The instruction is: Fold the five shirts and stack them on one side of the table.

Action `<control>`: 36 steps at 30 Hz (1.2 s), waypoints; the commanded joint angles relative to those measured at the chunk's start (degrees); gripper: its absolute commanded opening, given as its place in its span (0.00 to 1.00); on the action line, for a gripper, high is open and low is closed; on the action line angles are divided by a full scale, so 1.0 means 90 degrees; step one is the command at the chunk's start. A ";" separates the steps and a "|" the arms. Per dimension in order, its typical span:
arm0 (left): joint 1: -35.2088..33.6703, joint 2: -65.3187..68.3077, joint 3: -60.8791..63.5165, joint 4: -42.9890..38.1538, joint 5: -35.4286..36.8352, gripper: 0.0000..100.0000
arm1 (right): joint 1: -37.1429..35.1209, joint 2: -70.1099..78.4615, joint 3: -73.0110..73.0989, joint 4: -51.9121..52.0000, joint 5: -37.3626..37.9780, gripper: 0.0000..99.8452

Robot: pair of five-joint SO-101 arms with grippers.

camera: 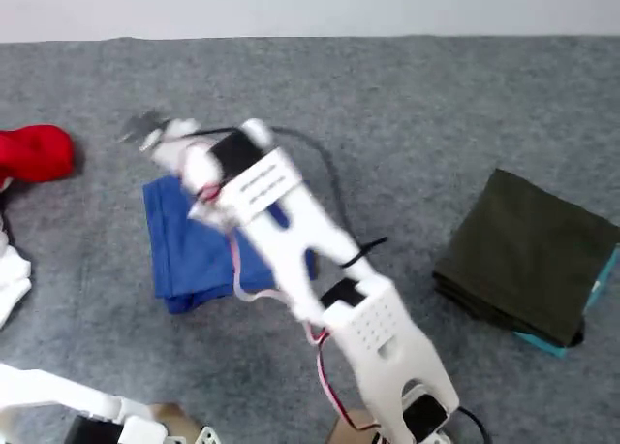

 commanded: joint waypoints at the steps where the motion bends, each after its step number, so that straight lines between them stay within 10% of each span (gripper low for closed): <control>1: -0.0029 -0.0254 -0.0073 0.0039 0.0039 0.00 | 0.0464 -0.0620 0.0625 0.0288 0.0049 0.01; 11: 0.0029 -0.0244 -0.0200 0.0049 0.0039 0.00 | 0.0728 -0.2398 0.3761 -0.0083 0.0020 0.01; 36: 0.0020 -0.0244 -0.0220 0.0049 0.0049 0.00 | 0.1919 -0.0620 0.3810 -0.0503 0.0283 0.01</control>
